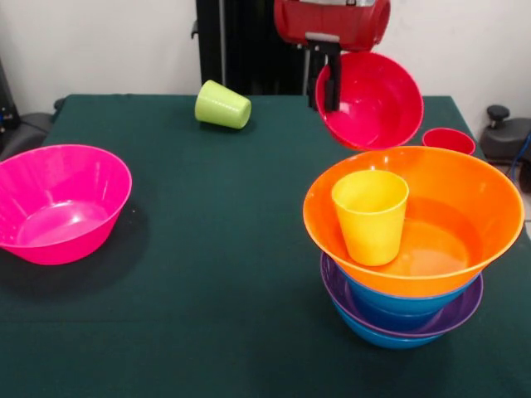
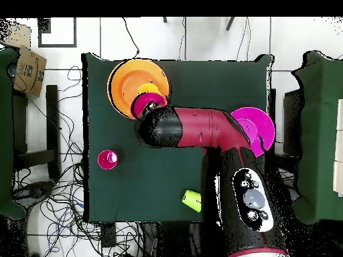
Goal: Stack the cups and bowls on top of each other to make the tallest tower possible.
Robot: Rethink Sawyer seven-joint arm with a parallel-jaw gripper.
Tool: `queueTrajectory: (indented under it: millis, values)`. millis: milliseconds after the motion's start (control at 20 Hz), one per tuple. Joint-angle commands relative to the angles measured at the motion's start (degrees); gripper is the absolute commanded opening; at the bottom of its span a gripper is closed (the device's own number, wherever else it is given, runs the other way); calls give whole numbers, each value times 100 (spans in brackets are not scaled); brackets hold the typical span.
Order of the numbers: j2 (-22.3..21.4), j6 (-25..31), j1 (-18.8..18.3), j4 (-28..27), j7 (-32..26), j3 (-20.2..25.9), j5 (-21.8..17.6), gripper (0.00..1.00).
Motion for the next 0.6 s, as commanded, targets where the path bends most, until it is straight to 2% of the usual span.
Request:
queueTrajectory:
  millis: [50, 300, 400, 600]
  values:
    - [395, -572, -149, -399, -1376, 662, -916, 0]
    - [389, -1203, -271, -432, -1258, 925, -1298, 0]
    - [353, -1278, -232, -537, -1193, 919, -1487, 0]
    - [232, -1194, -226, -494, -1055, 972, -1579, 0]
